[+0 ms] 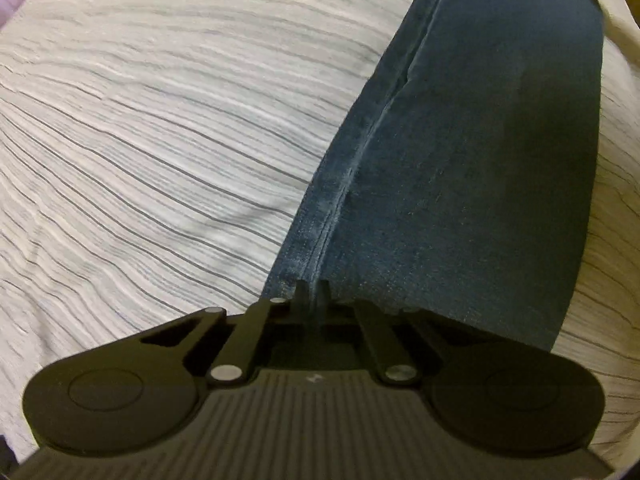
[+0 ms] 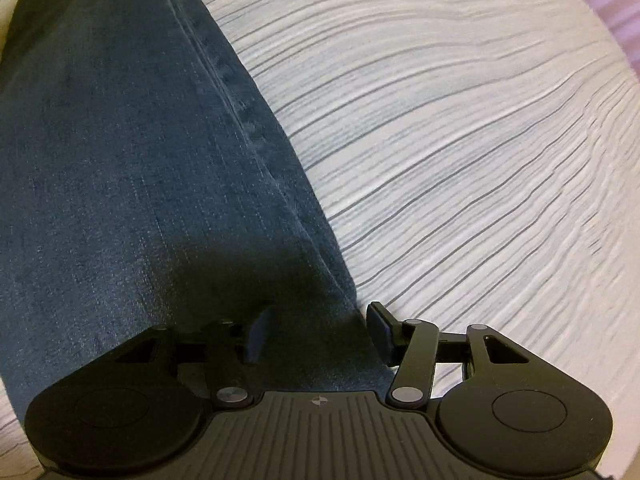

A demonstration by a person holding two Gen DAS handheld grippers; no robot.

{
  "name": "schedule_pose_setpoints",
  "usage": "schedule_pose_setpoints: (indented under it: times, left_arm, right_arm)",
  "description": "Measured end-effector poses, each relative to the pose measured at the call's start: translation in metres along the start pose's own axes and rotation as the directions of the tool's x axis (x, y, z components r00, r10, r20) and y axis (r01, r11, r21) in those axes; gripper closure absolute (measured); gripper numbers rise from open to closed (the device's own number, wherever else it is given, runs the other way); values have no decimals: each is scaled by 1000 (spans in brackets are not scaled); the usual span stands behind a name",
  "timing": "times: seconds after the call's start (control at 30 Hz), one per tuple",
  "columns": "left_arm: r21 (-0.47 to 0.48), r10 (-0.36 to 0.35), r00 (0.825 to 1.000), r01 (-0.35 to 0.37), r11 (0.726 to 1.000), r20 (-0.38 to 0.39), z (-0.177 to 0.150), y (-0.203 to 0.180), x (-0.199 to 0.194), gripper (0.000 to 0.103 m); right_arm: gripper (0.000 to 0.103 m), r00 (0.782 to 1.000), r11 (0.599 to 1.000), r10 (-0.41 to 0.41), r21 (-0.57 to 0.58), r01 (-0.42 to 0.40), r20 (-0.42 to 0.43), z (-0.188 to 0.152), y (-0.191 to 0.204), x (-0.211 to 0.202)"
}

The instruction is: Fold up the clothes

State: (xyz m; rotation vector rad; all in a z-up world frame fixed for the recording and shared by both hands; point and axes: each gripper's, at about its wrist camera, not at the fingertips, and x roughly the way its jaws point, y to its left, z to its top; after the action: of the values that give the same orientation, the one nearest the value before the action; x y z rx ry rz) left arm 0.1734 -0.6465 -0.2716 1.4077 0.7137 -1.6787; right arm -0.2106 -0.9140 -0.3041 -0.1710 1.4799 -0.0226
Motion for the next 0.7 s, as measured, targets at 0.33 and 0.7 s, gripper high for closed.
schedule_pose_setpoints:
  times: [0.33,0.7]
  left_arm:
    - [-156,34,999,-30,987,20,7,18,13,101]
    - [-82,199,979,-202,976,-51,-2,-16,-3,90]
  right_arm:
    - [97,996,989,-71,131,62,63,-11,-21,-29]
    - [45,962,847,-245,508,154,117,-66,40,-66]
